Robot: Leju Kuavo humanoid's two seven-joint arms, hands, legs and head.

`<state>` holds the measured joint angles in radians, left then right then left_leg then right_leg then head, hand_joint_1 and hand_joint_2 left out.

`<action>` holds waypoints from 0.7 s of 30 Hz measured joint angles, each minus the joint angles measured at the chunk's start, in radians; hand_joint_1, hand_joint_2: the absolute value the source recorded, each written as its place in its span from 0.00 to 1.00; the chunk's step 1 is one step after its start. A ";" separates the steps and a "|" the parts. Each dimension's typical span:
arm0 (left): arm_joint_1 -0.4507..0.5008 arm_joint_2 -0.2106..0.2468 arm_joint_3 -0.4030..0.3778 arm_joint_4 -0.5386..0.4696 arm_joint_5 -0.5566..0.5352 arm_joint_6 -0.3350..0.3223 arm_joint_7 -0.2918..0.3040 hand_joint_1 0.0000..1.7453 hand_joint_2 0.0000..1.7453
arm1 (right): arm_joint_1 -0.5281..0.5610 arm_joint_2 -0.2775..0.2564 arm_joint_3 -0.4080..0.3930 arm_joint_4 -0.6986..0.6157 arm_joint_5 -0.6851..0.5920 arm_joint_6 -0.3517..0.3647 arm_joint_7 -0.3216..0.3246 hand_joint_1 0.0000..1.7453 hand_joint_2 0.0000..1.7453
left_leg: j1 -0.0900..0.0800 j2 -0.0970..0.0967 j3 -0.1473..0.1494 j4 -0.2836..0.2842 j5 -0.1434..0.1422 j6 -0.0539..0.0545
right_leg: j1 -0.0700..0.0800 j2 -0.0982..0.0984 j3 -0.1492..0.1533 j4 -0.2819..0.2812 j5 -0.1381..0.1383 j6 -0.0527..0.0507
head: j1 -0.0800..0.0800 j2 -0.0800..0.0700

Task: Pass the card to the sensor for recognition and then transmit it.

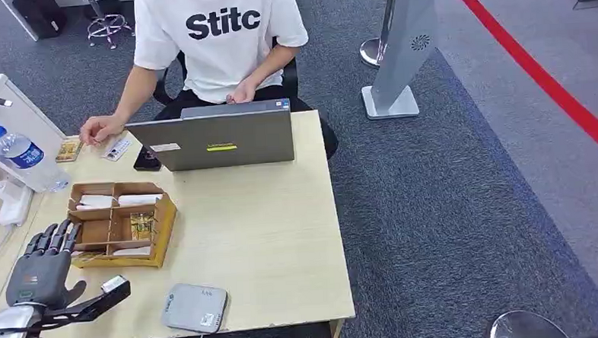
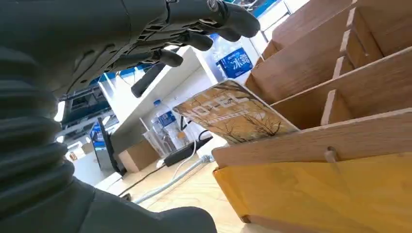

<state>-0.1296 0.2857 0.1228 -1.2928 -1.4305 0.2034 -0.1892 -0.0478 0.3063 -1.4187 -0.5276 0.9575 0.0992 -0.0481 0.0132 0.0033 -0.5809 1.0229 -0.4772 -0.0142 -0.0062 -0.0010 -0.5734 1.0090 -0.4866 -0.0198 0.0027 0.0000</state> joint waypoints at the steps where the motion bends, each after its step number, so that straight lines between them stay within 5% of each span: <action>1: -0.001 0.000 -0.003 0.000 0.000 0.000 0.000 0.00 1.00 | 0.000 0.000 0.000 0.001 0.000 -0.001 0.000 0.00 1.00 | 0.000 0.000 0.000 0.000 0.000 0.000 | 0.000 0.000 0.000 0.000 0.000 0.000 | 0.000 0.000; 13: -0.003 -0.005 -0.059 -0.006 0.000 -0.001 -0.003 0.00 1.00 | -0.001 0.000 0.000 0.004 0.009 -0.007 0.000 0.00 1.00 | 0.000 0.000 0.000 0.000 0.000 0.000 | 0.000 0.000 0.000 0.000 0.000 0.000 | 0.000 0.000; 14: -0.003 -0.005 -0.060 -0.006 0.000 0.000 -0.001 0.92 1.00 | -0.001 0.000 0.000 0.004 0.013 -0.008 0.000 0.00 1.00 | 0.000 0.000 0.000 0.000 0.000 0.000 | 0.000 0.000 0.000 0.000 0.000 0.000 | 0.000 0.000; 15: -0.003 -0.005 -0.061 -0.007 -0.001 0.000 0.004 1.00 1.00 | -0.001 0.000 0.000 0.004 0.013 -0.008 0.000 0.00 1.00 | 0.000 0.000 0.000 0.000 0.000 0.000 | 0.000 0.000 0.000 0.000 0.000 0.000 | 0.000 0.000; 21: -0.003 -0.004 -0.062 -0.013 -0.010 -0.001 0.019 1.00 1.00 | -0.001 0.000 0.000 0.003 0.015 -0.006 0.003 0.00 1.00 | 0.000 0.000 0.000 0.000 0.000 0.000 | 0.000 0.000 0.000 0.000 0.000 0.000 | 0.000 0.000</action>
<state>-0.1323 0.2819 0.0607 -1.3054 -1.4408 0.2026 -0.1698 -0.0487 0.3063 -1.4187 -0.5249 0.9724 0.0931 -0.0450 0.0132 0.0033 -0.5809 1.0230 -0.4772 -0.0143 -0.0062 -0.0009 -0.5733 1.0091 -0.4866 -0.0198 0.0027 0.0000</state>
